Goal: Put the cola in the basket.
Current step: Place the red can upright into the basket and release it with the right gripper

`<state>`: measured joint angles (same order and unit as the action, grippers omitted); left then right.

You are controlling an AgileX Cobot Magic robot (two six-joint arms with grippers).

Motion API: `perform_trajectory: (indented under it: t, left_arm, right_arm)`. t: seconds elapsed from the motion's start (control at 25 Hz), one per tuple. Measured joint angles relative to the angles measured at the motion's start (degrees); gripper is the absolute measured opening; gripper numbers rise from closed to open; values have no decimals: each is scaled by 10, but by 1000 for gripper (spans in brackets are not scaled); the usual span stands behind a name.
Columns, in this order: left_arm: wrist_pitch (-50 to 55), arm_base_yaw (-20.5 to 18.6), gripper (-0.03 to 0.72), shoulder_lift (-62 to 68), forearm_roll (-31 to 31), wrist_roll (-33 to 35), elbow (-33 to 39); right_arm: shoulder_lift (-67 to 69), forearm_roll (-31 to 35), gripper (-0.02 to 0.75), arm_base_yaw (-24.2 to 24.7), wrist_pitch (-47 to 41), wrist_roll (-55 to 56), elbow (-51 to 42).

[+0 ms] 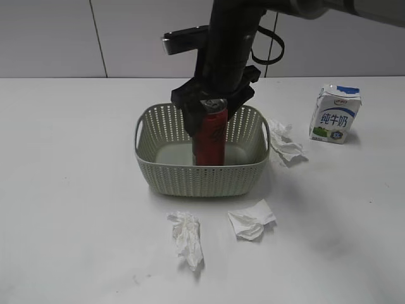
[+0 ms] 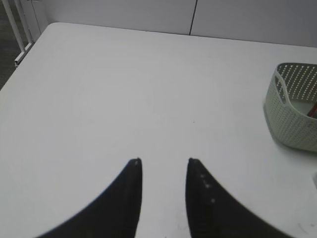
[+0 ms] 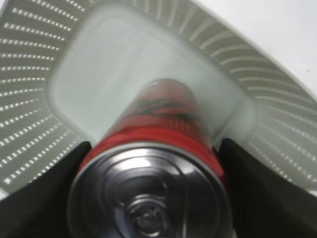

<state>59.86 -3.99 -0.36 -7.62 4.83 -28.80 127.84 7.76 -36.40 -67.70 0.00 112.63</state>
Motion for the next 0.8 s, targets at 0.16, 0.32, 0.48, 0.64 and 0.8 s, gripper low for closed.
perform_trajectory:
  t: [0.16,0.32,0.48,0.64,0.8]
  left_arm:
    - [0,0,239,0,0,0,0]
    - [0,0,239,0,0,0,0]
    - [0,0,239,0,0,0,0]
    - [0,0,239,0,0,0,0]
    - [0,0,239,0,0,0,0]
  right_arm:
    - [-19,20,655,9,-1,0,-1]
    - [-66,36,659,39,-1,0,-1]
    - [-109,36,657,95,-3,0,-1]
    - [-150,33,652,167,-3,0,-20]
    - [-194,-2,641,236,-3,0,-83]
